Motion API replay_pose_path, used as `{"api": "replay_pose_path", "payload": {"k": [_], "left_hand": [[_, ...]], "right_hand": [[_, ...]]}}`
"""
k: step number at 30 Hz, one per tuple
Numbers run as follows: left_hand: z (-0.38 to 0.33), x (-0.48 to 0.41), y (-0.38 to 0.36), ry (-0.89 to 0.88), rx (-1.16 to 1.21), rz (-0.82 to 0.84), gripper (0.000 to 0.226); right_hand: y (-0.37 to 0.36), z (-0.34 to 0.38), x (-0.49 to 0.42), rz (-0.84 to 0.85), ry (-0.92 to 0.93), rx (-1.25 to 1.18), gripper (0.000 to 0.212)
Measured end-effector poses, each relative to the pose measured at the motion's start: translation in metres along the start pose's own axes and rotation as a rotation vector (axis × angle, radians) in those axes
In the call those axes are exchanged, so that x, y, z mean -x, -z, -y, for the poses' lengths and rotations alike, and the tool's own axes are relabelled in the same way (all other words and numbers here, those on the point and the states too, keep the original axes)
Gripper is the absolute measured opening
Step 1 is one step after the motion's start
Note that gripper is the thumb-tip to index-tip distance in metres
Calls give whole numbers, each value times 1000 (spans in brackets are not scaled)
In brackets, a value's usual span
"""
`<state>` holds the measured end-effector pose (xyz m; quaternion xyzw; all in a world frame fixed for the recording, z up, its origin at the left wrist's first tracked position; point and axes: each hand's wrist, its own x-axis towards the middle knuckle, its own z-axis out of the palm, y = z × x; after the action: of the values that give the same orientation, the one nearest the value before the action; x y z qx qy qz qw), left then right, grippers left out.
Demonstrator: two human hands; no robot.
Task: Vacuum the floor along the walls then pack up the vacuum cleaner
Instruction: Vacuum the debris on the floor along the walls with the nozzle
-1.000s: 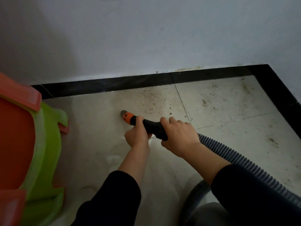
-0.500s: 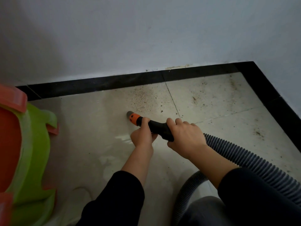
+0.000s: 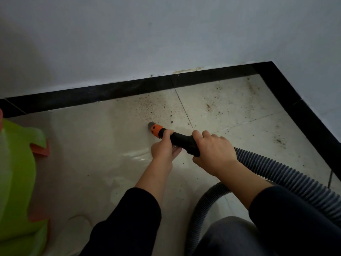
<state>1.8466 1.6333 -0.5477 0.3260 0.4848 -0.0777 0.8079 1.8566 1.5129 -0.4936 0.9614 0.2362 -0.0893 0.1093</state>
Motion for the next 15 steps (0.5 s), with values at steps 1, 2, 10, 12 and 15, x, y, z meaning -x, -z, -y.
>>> {"api": "replay_pose_path", "payload": {"k": [1,2,10,12,15], "left_hand": [[2,-1,-2,3,-8,15,24],[4,-1,-4,5,-16,24,24],[20,-4,-22,28,-73,109,24],[24,-5,-25,39,-84,123,26],[29,-6,-31,61,-107,153,31]], "right_hand": [[0,-2,1,5,-6,0,44],[1,-5,2,11,-11,0,44],[1,-24,13,28,-64,12,45],[0,-28,15,39,-84,12,45],[-3,-34,18,54,-113,18,46]]}}
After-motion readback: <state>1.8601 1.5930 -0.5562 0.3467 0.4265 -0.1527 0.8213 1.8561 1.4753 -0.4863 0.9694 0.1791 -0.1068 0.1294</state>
